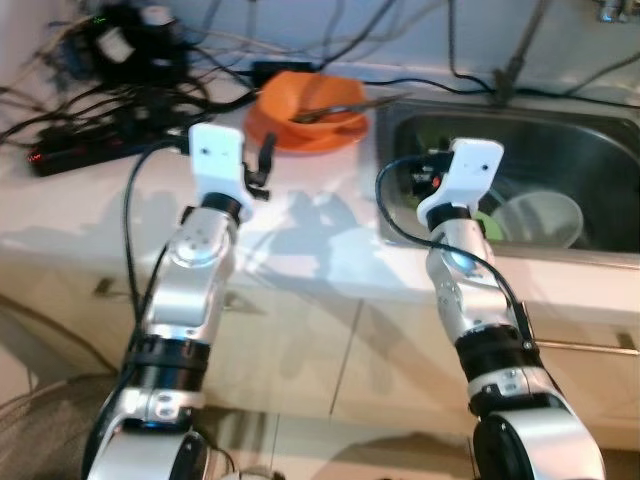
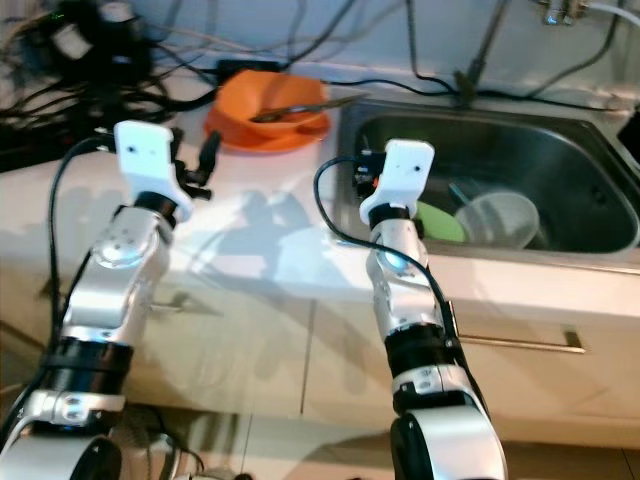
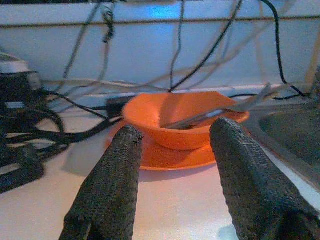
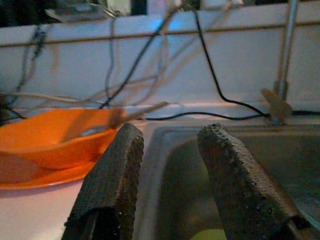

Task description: Kitchen organization

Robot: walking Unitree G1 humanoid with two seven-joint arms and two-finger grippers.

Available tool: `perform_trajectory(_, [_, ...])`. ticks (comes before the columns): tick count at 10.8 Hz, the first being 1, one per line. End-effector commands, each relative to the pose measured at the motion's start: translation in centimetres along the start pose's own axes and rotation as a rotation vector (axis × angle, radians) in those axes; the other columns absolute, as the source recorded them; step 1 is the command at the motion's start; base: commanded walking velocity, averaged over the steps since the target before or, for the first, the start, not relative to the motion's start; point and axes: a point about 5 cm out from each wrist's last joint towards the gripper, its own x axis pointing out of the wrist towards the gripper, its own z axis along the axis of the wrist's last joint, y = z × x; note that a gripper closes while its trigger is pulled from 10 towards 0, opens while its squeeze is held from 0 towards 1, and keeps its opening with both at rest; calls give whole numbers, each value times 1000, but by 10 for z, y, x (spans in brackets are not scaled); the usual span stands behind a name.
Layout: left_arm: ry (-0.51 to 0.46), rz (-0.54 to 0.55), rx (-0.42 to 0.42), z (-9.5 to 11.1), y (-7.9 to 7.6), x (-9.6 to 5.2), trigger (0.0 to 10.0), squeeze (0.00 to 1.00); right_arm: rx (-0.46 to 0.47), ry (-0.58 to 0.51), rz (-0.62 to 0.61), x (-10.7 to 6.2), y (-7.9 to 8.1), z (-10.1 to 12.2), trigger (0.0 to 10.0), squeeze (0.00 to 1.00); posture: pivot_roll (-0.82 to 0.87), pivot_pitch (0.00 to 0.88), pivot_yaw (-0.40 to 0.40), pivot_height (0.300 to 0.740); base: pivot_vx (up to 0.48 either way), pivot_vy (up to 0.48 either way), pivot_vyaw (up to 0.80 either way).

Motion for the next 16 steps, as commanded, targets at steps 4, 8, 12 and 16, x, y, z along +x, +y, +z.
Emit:
perform_trajectory(4, [-9,-18,15,7,-1,3,10000,0,34,0,-30,2,-6,2,10000,0,121,58,-14,740,360,0,0])
perform_trajectory(8, [-10,-29,16,7,-4,2,10000,0,35,-2,-25,2,-4,1,10000,0,123,59,-13,740,361,0,0])
perform_trajectory(12, [-9,-63,5,9,-9,1,10000,0,34,0,-23,2,-3,1,10000,0,122,60,-13,740,239,0,0])
perform_trajectory(16, [70,-206,-16,42,15,-7,10000,0,33,2,-30,1,-3,0,10000,0,134,65,-5,740,0,0,0])
